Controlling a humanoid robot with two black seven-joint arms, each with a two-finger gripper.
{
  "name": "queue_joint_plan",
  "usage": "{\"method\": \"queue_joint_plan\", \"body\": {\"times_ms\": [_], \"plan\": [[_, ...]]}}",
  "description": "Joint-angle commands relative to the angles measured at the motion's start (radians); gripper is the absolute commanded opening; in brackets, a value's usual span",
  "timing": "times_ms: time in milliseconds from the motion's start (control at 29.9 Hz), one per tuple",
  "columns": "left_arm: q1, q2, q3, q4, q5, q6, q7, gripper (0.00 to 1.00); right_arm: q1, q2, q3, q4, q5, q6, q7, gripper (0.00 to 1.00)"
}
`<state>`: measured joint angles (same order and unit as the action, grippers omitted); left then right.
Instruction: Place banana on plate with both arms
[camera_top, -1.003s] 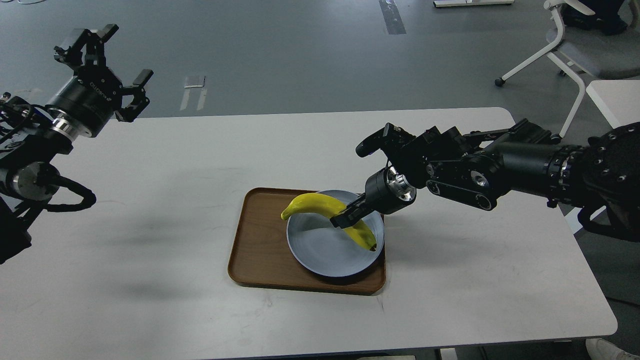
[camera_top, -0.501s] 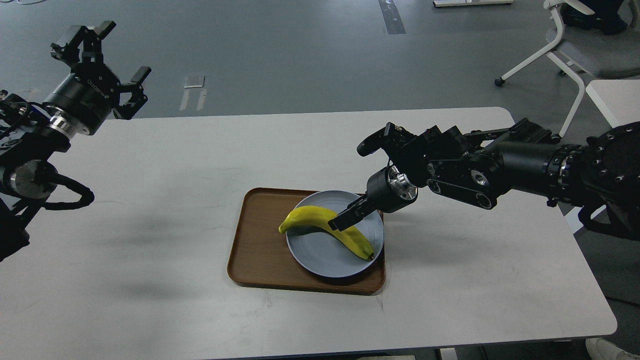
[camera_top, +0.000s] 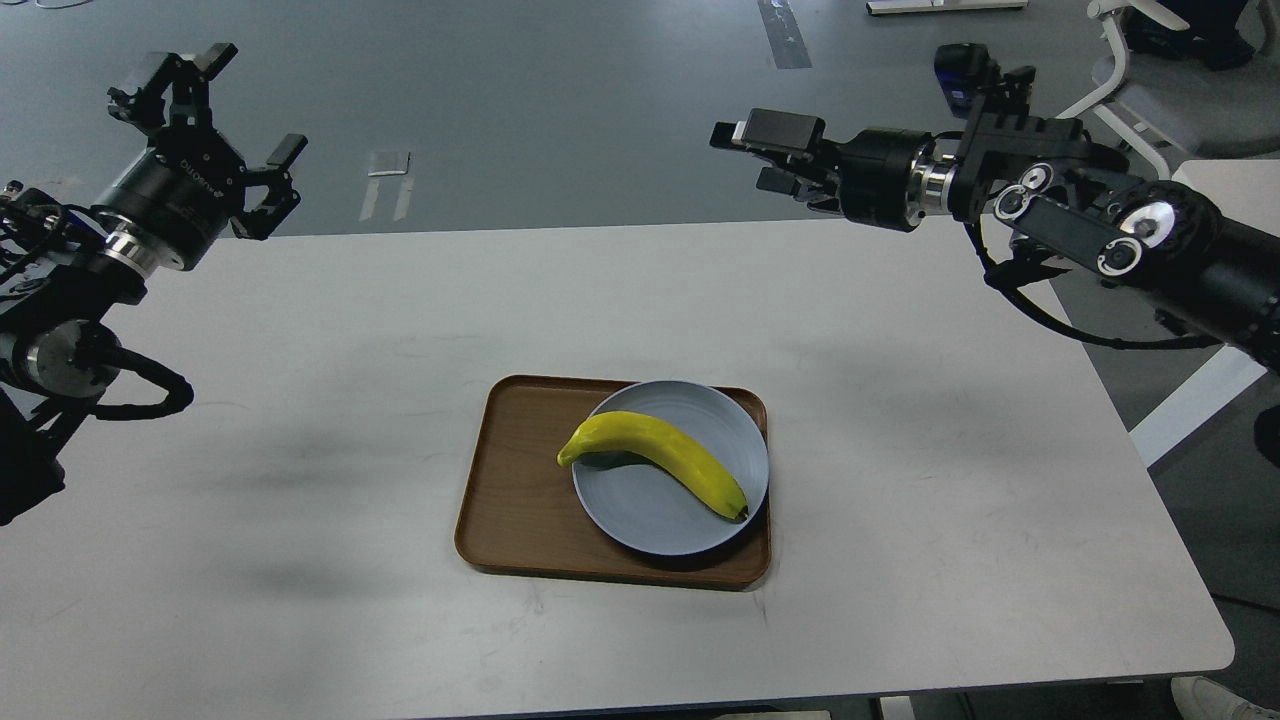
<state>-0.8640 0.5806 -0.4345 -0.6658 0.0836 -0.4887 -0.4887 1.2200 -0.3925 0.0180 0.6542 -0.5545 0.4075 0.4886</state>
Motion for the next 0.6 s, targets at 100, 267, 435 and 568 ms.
{"method": "queue_joint_plan", "body": {"times_ms": [100, 267, 435, 568], "plan": [[0.014, -0.016, 0.008, 0.0, 0.005, 0.0, 0.0, 0.98, -0.118, -0.025, 0.114, -0.036, 0.223, 0.002, 0.0, 1.0], [0.081, -0.053, -0.001, -0.001, 0.005, 0.0, 0.0, 0.98, -0.227, -0.034, 0.114, -0.037, 0.447, 0.042, 0.0, 1.0], [0.123, -0.07, -0.003, -0.001, 0.004, 0.0, 0.0, 0.98, -0.307, -0.046, 0.132, -0.03, 0.563, 0.081, 0.0, 1.0], [0.145, -0.085, -0.003, -0.001, 0.002, 0.0, 0.0, 0.98, -0.385, -0.069, 0.209, -0.024, 0.64, 0.081, 0.0, 1.0]]}}
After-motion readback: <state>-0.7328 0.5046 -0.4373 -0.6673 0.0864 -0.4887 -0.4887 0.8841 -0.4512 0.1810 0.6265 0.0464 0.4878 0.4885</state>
